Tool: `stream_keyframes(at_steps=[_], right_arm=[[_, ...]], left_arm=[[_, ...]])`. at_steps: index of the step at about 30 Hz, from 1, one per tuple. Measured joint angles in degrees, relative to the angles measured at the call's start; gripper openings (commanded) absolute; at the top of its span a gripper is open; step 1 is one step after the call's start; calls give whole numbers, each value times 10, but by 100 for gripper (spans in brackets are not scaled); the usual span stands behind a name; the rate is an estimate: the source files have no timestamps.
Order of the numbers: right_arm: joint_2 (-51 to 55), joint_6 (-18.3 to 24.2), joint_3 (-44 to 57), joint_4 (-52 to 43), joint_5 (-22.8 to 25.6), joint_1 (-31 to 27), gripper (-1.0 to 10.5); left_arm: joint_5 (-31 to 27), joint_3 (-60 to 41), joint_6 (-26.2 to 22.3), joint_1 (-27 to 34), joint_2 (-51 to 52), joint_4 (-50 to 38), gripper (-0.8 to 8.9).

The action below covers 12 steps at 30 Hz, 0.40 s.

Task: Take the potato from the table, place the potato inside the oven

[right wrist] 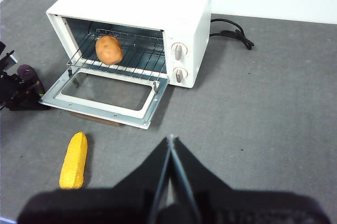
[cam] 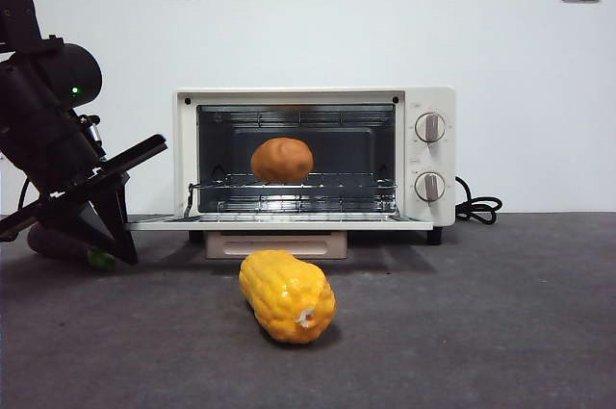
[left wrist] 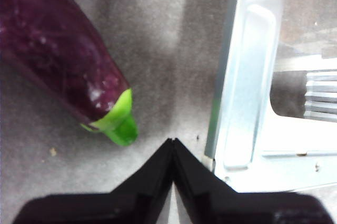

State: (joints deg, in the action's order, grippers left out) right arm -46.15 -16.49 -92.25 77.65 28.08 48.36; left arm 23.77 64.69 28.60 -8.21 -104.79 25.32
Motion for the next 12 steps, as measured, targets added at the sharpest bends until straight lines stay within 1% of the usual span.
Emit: stream_keyframes(at_steps=[4, 12], right_arm=[[0, 0, 0, 0, 0, 0, -11], [0, 0, 0, 0, 0, 0, -11]], left_arm=[[23, 0, 5, 2, 0, 0, -6], [25, -3, 10, 3, 13, -2, -6]])
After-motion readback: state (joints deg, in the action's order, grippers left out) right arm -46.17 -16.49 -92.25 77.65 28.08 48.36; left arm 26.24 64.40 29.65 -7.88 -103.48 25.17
